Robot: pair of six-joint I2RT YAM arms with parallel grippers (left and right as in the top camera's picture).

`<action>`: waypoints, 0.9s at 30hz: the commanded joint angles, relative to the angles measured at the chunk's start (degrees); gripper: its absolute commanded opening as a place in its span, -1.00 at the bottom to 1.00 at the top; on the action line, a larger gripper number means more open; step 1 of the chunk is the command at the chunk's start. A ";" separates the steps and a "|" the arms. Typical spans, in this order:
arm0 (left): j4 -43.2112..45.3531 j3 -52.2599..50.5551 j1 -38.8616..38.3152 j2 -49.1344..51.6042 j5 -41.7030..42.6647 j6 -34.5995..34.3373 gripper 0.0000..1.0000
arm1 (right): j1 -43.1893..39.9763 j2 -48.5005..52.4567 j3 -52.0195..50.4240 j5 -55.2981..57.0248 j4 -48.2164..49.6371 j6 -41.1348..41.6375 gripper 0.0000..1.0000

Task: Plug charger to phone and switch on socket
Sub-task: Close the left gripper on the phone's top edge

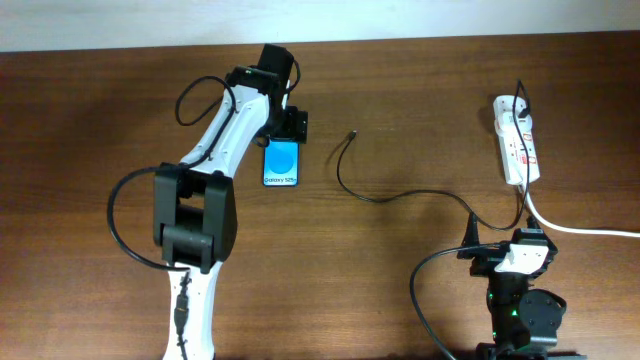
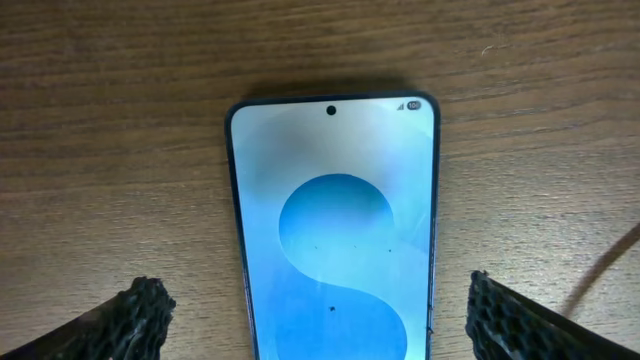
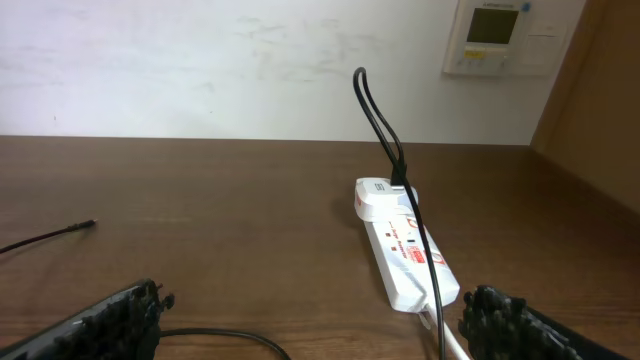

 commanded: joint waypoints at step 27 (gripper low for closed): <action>-1.25 0.44 -1.40 5.07 -0.44 -8.63 0.76 | 0.35 -0.37 -0.31 0.66 -0.31 0.07 0.97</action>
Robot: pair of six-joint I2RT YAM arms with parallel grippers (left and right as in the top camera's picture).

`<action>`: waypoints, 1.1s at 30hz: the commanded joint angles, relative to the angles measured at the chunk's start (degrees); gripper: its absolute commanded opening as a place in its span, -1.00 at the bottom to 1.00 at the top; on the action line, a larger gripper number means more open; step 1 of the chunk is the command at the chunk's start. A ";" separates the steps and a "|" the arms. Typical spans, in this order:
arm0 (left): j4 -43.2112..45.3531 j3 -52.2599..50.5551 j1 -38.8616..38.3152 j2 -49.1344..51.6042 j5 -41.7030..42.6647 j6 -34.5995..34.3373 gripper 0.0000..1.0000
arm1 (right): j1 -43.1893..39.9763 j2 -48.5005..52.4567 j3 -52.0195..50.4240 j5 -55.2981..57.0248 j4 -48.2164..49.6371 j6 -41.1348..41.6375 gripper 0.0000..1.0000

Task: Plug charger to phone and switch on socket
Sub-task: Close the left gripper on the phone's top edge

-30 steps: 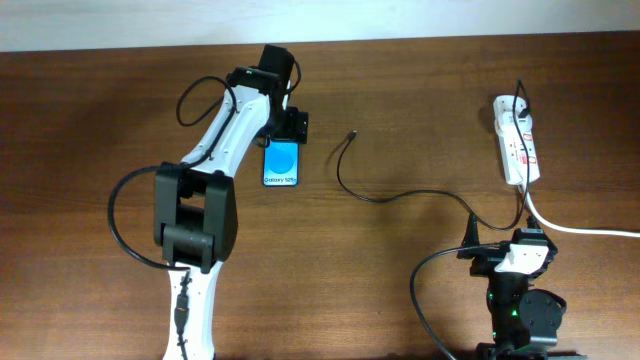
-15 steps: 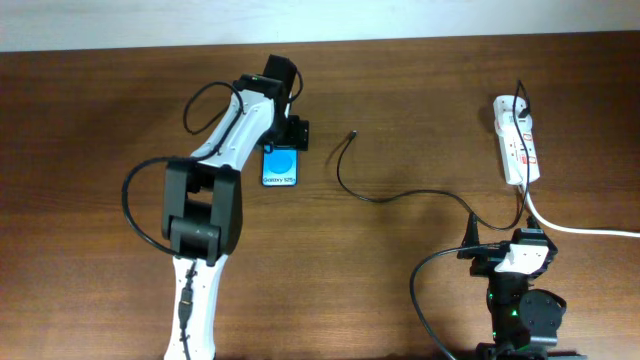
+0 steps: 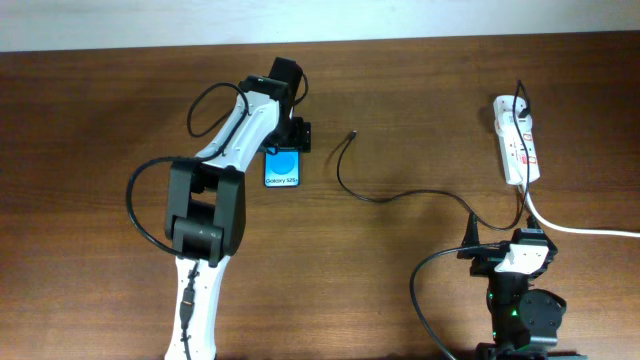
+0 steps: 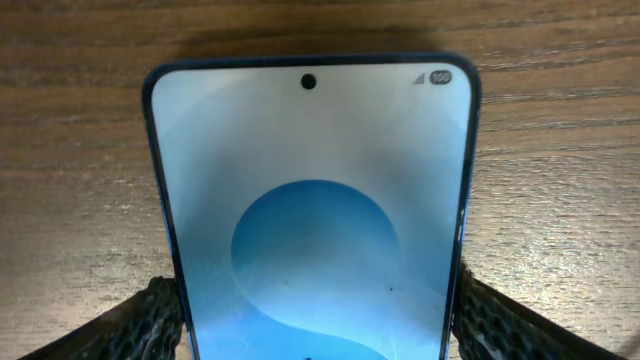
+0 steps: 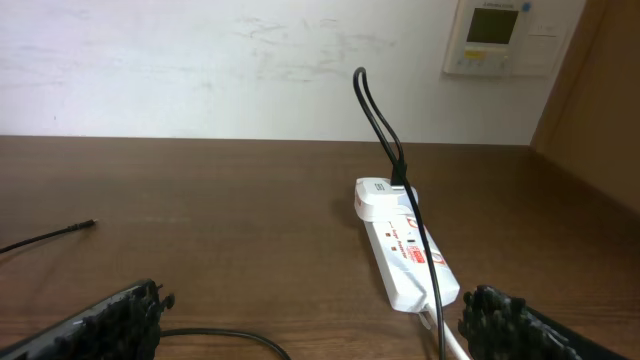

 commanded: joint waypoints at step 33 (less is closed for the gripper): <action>-3.06 0.46 -0.11 0.74 3.15 -10.10 0.47 | 0.35 -0.37 -0.31 0.66 -0.33 0.11 0.97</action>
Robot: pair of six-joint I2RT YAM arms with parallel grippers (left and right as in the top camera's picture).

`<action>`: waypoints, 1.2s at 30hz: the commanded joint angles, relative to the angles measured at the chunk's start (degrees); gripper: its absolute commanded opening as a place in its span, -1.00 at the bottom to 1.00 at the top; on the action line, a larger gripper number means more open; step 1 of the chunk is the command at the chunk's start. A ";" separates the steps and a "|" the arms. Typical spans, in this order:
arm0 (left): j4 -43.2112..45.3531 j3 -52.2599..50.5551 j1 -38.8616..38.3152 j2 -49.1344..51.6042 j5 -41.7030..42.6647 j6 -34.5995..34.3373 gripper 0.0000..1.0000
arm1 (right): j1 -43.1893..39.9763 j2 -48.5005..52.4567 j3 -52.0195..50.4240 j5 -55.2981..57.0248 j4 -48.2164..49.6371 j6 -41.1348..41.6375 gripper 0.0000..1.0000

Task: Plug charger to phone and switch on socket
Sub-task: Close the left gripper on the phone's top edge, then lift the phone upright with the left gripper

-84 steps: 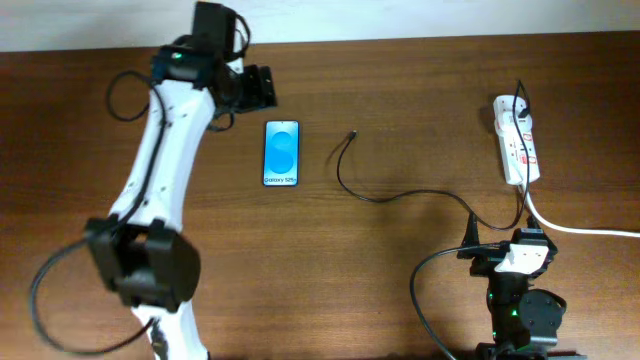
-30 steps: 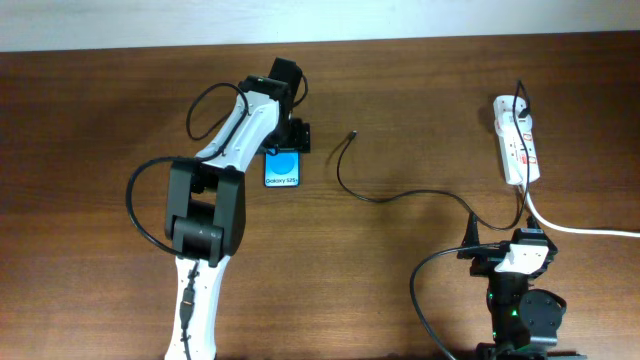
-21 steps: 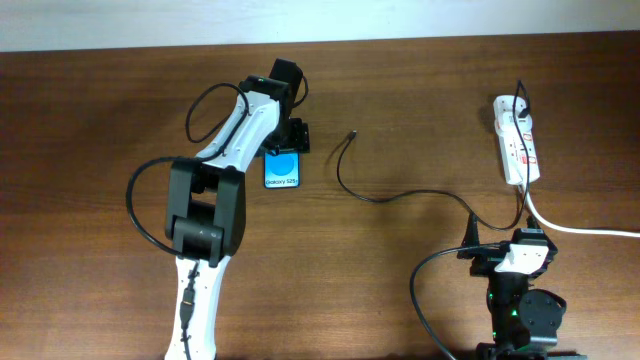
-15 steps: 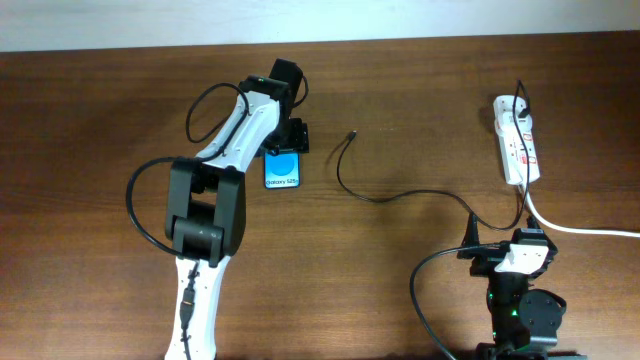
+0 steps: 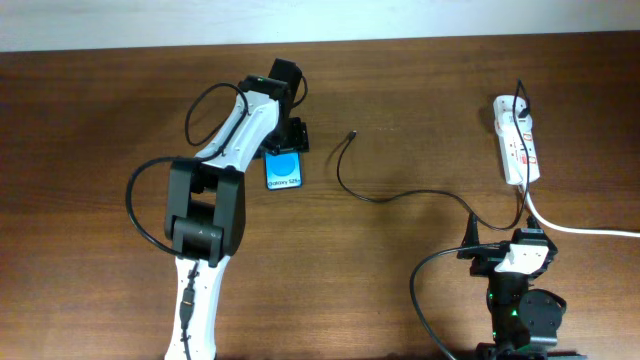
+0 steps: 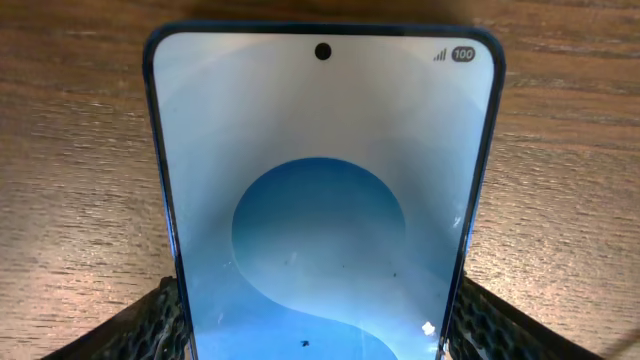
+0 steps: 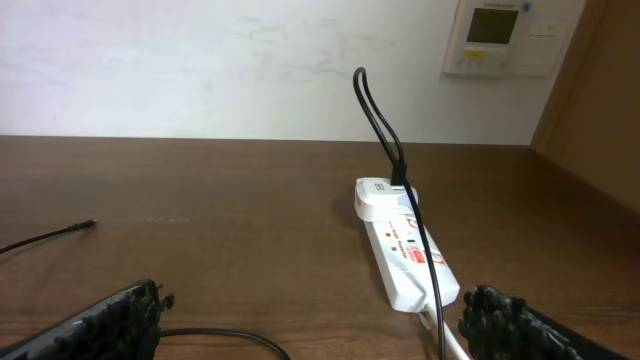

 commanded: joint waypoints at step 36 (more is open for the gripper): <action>-7.56 7.65 1.77 0.68 2.80 0.87 0.05 | 0.35 -0.37 -0.31 0.66 -0.33 0.09 0.97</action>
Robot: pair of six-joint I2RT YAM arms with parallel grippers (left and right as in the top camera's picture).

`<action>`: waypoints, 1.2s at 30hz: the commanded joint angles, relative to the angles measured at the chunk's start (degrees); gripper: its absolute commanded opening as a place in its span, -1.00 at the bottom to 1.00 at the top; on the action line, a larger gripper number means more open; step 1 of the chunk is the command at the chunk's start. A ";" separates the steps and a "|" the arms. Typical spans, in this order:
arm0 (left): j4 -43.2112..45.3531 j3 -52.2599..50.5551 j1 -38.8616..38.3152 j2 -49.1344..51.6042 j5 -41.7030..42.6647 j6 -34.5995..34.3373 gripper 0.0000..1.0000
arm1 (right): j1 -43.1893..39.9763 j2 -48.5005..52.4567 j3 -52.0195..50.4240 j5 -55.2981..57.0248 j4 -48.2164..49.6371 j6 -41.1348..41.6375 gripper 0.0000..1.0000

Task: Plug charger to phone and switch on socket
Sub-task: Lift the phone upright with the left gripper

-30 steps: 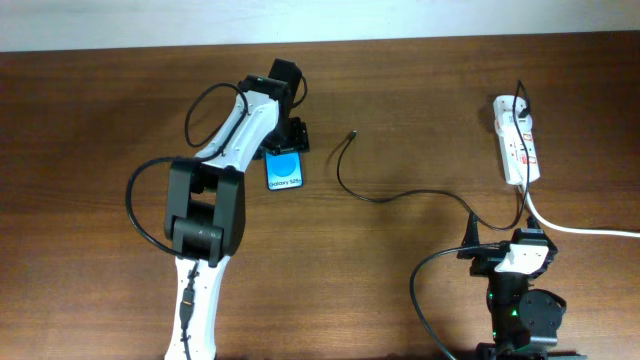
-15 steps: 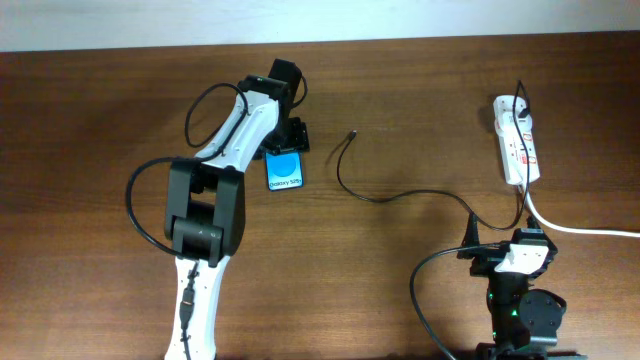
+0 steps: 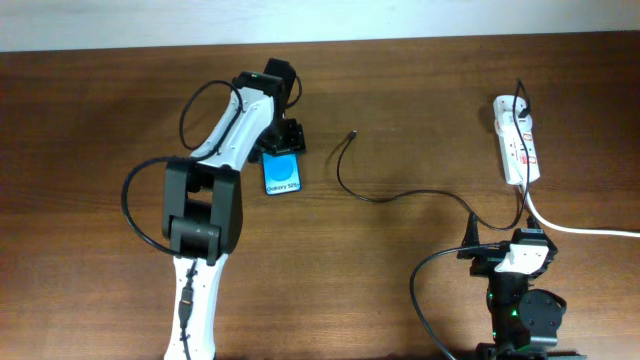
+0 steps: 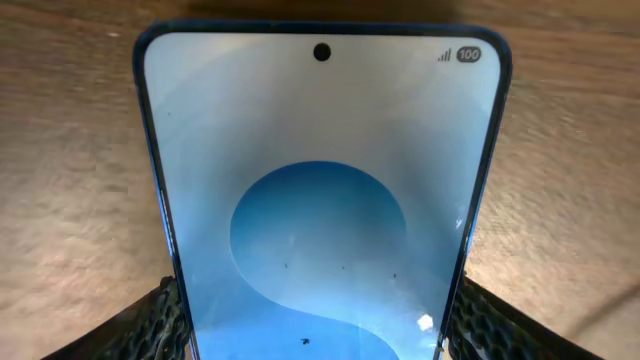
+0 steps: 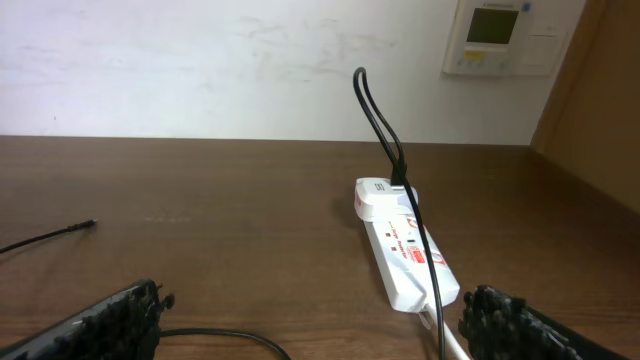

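The phone [image 3: 283, 177], its blue screen lit, lies a little askew left of the table's middle. My left gripper [image 3: 284, 141] is shut on it. In the left wrist view both fingers [image 4: 165, 320] press the long edges of the phone [image 4: 320, 180], and the wood behind is blurred. The black charger cable [image 3: 345, 180] lies loose, its free plug tip [image 3: 352, 133] right of the phone. The white socket strip [image 3: 516, 140] sits at the far right with the charger plugged into its far end. My right gripper [image 5: 310, 335] stands open and empty near the front edge.
The cable loops across the table's middle toward my right arm base [image 3: 520, 290], and a white mains lead [image 3: 580, 228] runs off the right edge. Ahead of my right gripper are the strip [image 5: 405, 255] and the cable tip [image 5: 85, 225]. A wall lies behind the table.
My left gripper still holds the phone, which has turned slightly and sits a touch lower left overhead. The wood behind it now looks blurred. The right arm, cable and strip are unchanged.
My left gripper was open over the phone's top end, fingers well apart from its sides. Then the fingers stood against both long edges. It has stayed shut on the phone, which has shifted only slightly. The right gripper has stayed open and still.
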 commanded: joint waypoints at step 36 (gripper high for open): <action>3.19 -5.75 -0.02 0.50 -3.04 0.96 0.34 | 0.35 -0.37 -0.31 0.66 -0.33 0.11 0.97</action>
